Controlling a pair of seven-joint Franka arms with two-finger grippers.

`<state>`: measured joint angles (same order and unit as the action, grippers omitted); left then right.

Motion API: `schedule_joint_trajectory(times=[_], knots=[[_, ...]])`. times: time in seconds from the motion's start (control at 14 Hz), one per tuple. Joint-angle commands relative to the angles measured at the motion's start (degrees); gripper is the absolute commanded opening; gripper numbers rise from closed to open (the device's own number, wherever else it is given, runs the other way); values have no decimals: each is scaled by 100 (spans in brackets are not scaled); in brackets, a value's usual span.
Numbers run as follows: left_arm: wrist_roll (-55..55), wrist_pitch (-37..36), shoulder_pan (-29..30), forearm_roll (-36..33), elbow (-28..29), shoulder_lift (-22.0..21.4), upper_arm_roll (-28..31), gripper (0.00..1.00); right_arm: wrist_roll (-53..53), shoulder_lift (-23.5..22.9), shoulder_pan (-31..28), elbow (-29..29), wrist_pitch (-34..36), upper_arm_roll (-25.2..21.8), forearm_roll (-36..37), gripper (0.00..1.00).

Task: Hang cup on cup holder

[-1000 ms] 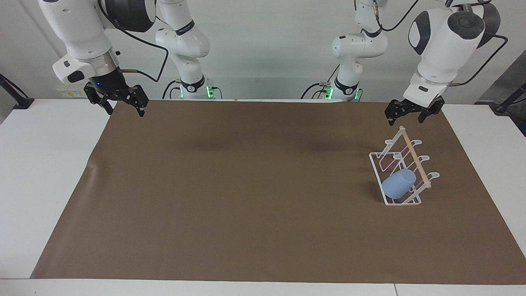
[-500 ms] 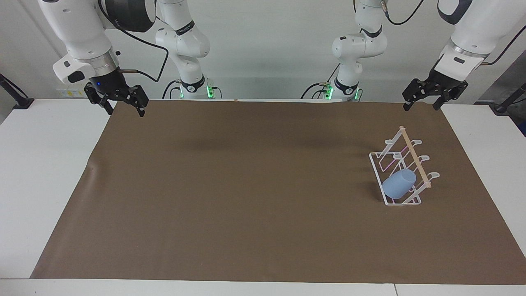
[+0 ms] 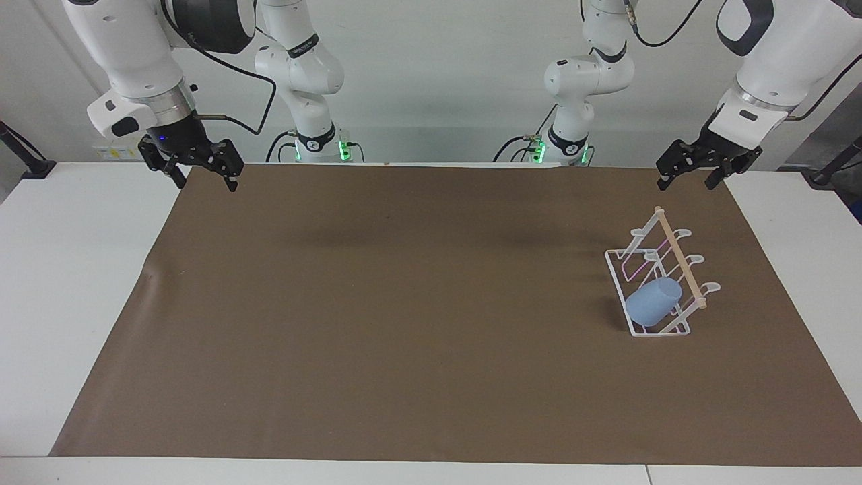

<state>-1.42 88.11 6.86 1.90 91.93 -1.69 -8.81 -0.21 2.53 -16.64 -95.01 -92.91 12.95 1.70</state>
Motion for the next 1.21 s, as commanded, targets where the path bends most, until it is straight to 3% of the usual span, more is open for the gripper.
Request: schedule_joint_trajectory(times=[0.0, 0.5, 1.14], knots=[[54, 4, -149, 83, 123, -121, 168, 100, -137, 143, -103, -167, -69, 41, -91, 100], [107, -206, -536, 21, 54, -139, 555, 100, -137, 143, -112, -141, -86, 41, -91, 100], [133, -171, -466, 30, 185, -183, 460, 100, -155, 152, 28, -149, -104, -107, -99, 100]])
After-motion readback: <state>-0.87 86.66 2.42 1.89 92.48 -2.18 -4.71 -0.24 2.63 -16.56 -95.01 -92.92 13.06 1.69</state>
